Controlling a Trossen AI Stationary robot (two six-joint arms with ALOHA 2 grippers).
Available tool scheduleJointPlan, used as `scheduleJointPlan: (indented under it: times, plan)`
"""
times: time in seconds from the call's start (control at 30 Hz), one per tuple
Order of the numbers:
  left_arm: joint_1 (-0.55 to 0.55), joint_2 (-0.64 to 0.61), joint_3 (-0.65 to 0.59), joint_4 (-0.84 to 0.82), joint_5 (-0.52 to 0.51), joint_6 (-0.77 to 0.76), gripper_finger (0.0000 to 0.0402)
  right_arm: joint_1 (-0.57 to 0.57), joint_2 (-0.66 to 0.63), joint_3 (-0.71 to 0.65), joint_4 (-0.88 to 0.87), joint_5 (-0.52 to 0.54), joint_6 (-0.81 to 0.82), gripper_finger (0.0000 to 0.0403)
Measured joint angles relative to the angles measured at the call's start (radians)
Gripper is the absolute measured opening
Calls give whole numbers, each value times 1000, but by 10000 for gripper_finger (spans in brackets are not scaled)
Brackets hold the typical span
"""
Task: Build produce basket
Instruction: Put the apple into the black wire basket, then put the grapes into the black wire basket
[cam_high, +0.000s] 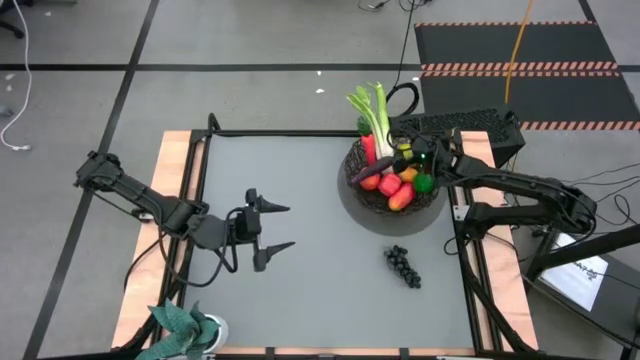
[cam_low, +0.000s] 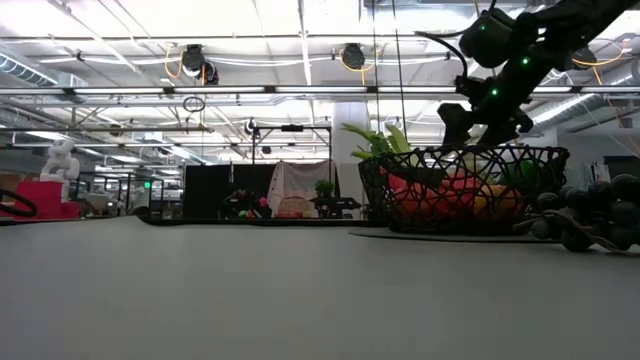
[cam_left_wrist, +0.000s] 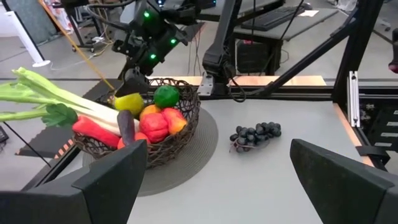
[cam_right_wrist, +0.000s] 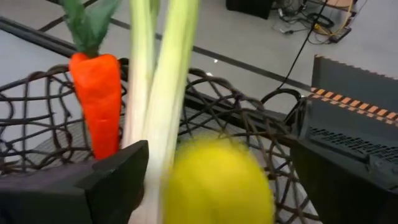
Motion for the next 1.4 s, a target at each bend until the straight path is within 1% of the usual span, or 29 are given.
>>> scheduleJointPlan:
  times: [0.1, 0.2, 0.27, 0.4, 0.47, 0.53, 0.57, 0.63, 0.77, 0.97, 1.03, 1.1, 1.13, 1.2, 1.4]
  plan:
    - [2, 0, 0, -7, 0, 0, 390, -4, -1, 0, 4, 2, -12, 396]
    - [2, 0, 0, -19, 0, 2, 390, 2, -16, 0, 14, -6, 0, 396]
    - [2, 0, 0, -30, 0, 2, 390, 23, -42, 0, 28, -64, 29, 394]
    - [2, 0, 0, -55, 3, 21, 390, 113, -116, 0, 68, -271, 93, 394]
    - [2, 0, 0, -63, 4, 30, 390, 183, -155, 0, 77, -322, 125, 393]
    - [2, 0, 0, -64, 4, 36, 390, 275, -188, 0, 74, -336, 167, 393]
    - [2, 0, 0, -68, 4, 37, 390, 330, -199, 0, 75, -330, 189, 393]
    - [4, 0, 0, -76, 4, 39, 390, 447, -213, 0, 74, -279, 230, 393]
    - [13, 0, 0, -85, 4, 46, 390, 708, -198, 0, 76, -108, 308, 393]
    - [17, 0, 0, -85, 4, 28, 390, 1056, -85, 1, 148, 113, 456, 393]
    - [17, 0, 0, -83, 4, 17, 390, 1144, -24, 1, 200, 186, 495, 393]
    - [17, 0, 0, -83, 4, 2, 390, 1201, 27, 1, 261, 234, 504, 393]
    - [17, 0, 0, -83, 4, -1, 390, 1216, 48, 1, 286, 233, 505, 393]
    - [16, 0, 0, -84, 4, -4, 390, 1226, 71, 1, 307, 190, 517, 393]
    - [12, 0, 0, -108, 7, -8, 390, 1231, 135, 1, 296, 71, 580, 393]
